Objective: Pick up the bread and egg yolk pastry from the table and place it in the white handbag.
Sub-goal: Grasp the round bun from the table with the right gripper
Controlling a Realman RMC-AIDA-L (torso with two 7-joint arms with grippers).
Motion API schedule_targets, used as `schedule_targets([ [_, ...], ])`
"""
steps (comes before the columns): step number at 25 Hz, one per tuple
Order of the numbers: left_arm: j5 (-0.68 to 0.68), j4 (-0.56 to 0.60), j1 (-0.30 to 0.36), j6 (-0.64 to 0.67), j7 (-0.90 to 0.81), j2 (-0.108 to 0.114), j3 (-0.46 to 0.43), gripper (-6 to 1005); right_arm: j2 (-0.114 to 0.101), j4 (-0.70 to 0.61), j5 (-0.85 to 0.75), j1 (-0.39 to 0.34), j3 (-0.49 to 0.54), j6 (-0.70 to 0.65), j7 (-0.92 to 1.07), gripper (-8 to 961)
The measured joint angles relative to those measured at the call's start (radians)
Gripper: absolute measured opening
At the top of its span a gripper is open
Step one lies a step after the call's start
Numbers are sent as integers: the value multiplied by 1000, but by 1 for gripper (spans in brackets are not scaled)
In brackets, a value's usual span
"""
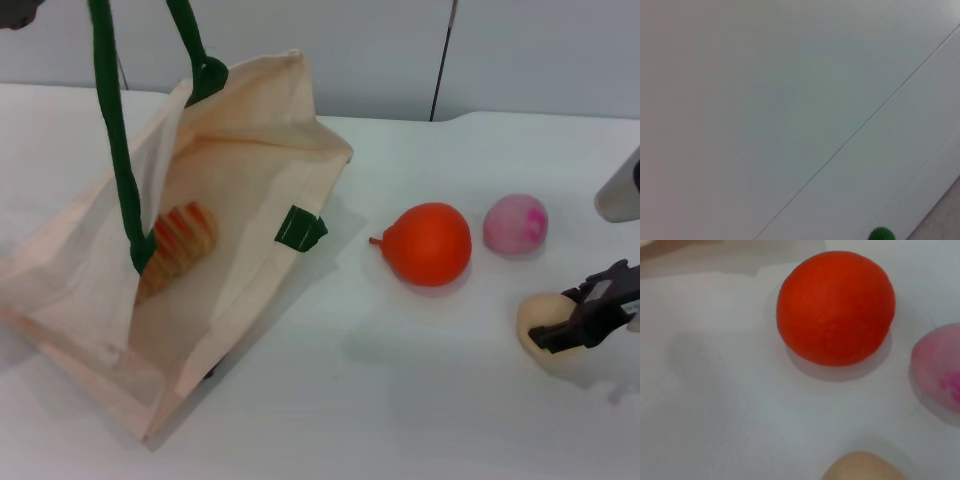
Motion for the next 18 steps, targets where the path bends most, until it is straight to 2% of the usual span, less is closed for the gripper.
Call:
schedule_targets([
  [8, 1, 0, -1, -1, -1, 1, 0, 149, 1, -32, 0, -14, 43, -17, -20, 673],
  [12, 5, 0, -3, 0, -1, 1, 3, 154, 2, -76, 27, -35, 117, -48, -66, 658],
  [15, 3, 0, -6, -2, -2, 1, 7, 158, 2, -131, 112, -50, 188, -89, -129, 646],
  [18, 3, 0, -16, -20, -14, 1, 11, 162, 2, -169, 232, -52, 203, -125, -208, 630],
])
